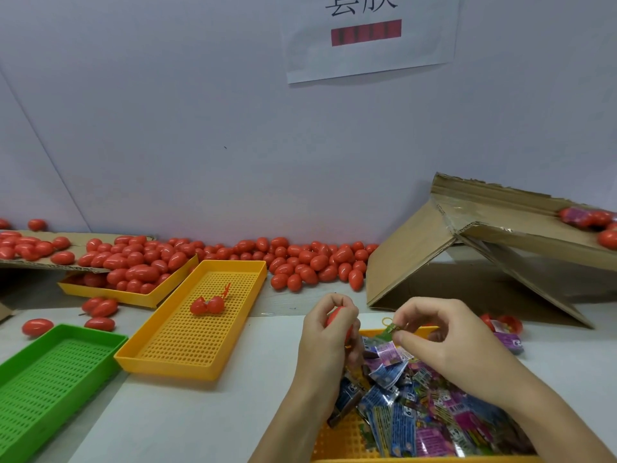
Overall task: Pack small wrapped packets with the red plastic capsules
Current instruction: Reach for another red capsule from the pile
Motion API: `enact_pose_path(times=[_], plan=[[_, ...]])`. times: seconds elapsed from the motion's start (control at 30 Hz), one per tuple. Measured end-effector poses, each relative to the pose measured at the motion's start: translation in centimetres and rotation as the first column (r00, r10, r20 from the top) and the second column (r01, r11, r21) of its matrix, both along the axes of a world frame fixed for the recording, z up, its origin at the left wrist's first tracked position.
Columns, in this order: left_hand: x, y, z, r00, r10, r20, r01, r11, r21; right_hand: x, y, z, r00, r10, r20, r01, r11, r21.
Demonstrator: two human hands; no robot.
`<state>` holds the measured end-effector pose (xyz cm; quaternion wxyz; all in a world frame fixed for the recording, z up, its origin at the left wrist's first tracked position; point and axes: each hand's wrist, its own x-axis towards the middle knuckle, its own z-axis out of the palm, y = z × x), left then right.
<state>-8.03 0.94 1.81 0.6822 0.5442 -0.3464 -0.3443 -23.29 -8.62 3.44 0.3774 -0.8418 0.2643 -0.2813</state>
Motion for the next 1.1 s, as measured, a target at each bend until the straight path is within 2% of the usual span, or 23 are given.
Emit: enact_pose_path(times=[0.1, 0.27, 0.37, 0.5, 0.63, 0.77, 0.9, 1.1], plan=[[-0.2, 0.1, 0.0, 0.998, 0.022, 0.065, -0.022, 1.0, 0.0, 0.2, 0.0, 0.0, 0.992, -0.072, 0.102, 0.073, 0.997, -0.009], [-0.5, 0.1, 0.1, 0.986, 0.008, 0.166, -0.008, 1.0, 0.0, 0.9, 0.4, -0.1, 0.937, -0.133, 0.322, 0.07, 0.978, 0.199], [-0.5, 0.1, -0.1, 0.977, 0.05, 0.208, -0.05, 0.999, -0.003, 1.5, 0.8, -0.5, 0.948, -0.103, 0.303, 0.019, 0.963, 0.268], [-0.3, 0.0, -0.2, 0.98, 0.067, 0.187, -0.07, 0.998, 0.004, 1.7, 0.9, -0.9, 0.966, -0.088, 0.241, 0.008, 0.949, 0.314], [-0.4, -0.1, -0.3, 0.982, 0.086, 0.165, -0.091, 0.996, 0.023, 1.9, 0.8, -1.1, 0.927, -0.159, 0.339, 0.002, 0.908, 0.42], [-0.4, -0.1, -0.1, 0.997, 0.032, 0.063, -0.032, 0.999, -0.008, 2.2, 0.9, -0.9, 0.875, -0.19, 0.445, -0.121, 0.805, 0.581], [-0.3, 0.0, 0.2, 0.998, 0.045, -0.04, -0.047, 0.998, -0.051, 2.7, 1.4, -1.1, 0.893, -0.168, 0.418, -0.143, 0.774, 0.616], [-0.3, 0.0, 0.1, 0.998, 0.046, 0.04, -0.045, 0.999, -0.022, 2.7, 1.4, -1.0, 0.916, -0.209, 0.343, -0.059, 0.774, 0.63]])
